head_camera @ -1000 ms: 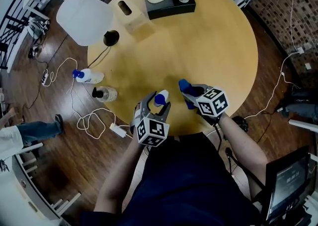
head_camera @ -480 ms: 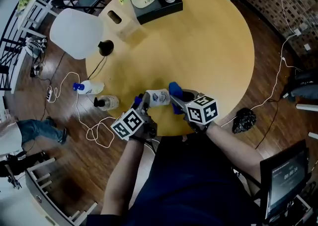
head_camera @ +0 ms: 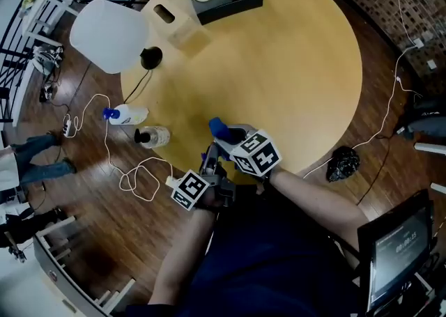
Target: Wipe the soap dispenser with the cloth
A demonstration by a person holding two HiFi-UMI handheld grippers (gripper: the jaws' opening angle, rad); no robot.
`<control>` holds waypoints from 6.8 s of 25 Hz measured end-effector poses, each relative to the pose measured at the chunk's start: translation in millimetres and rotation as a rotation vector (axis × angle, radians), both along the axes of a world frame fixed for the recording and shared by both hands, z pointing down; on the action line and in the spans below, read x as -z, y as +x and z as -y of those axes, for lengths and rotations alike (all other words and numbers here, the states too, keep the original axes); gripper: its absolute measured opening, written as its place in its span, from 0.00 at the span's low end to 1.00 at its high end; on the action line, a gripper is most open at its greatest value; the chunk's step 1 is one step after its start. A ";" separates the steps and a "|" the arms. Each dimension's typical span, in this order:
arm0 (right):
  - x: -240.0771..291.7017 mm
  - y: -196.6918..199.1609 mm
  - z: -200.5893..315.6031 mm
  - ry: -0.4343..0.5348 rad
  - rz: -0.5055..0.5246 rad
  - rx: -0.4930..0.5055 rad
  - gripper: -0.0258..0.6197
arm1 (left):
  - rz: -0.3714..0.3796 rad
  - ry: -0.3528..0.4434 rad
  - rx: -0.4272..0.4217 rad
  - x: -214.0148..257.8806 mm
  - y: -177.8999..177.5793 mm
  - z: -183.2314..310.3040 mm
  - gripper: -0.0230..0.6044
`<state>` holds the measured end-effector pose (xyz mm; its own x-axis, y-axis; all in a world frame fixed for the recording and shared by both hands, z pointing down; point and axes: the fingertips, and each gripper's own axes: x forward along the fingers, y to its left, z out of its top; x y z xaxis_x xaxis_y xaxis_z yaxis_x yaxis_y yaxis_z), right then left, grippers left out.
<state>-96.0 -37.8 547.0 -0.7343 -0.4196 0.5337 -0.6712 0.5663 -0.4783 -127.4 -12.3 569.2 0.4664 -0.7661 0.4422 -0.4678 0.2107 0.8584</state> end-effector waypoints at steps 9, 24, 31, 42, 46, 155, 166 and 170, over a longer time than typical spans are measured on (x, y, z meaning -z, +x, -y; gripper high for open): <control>-57.7 70.7 0.2 -0.004 -0.275 -0.048 0.20 | 0.017 0.022 -0.090 -4.5 10.2 -1.8 0.27; -13.2 9.7 -33.8 0.115 -0.191 0.119 0.20 | -0.066 -0.021 0.073 -22.2 1.9 23.4 0.26; -50.0 71.0 -16.6 0.106 -0.215 -0.093 0.20 | -0.071 -0.058 0.085 -30.8 -1.0 17.6 0.26; 1.0 44.0 -29.2 0.199 -0.102 -0.056 0.20 | -0.101 -0.073 0.084 -30.9 -0.1 17.5 0.26; -1.0 0.7 -53.3 0.292 -0.160 0.145 0.20 | -0.115 -0.079 0.090 -30.5 0.0 14.6 0.26; -3.4 63.6 -3.8 0.152 -0.111 -0.215 0.20 | 0.051 0.108 0.007 17.4 1.1 30.4 0.27; 4.7 89.2 8.6 -0.032 0.032 -0.351 0.20 | 0.072 0.189 -0.112 24.8 14.6 34.2 0.27; 27.7 37.8 9.8 -0.061 0.111 -0.231 0.20 | 0.133 0.236 -0.151 30.7 15.1 33.8 0.27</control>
<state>-58.2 -47.6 519.3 -0.6782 -0.5524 0.4846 -0.7209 0.3724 -0.5844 -112.3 -46.1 538.5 0.5324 -0.7814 0.3255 -0.5902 -0.0671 0.8045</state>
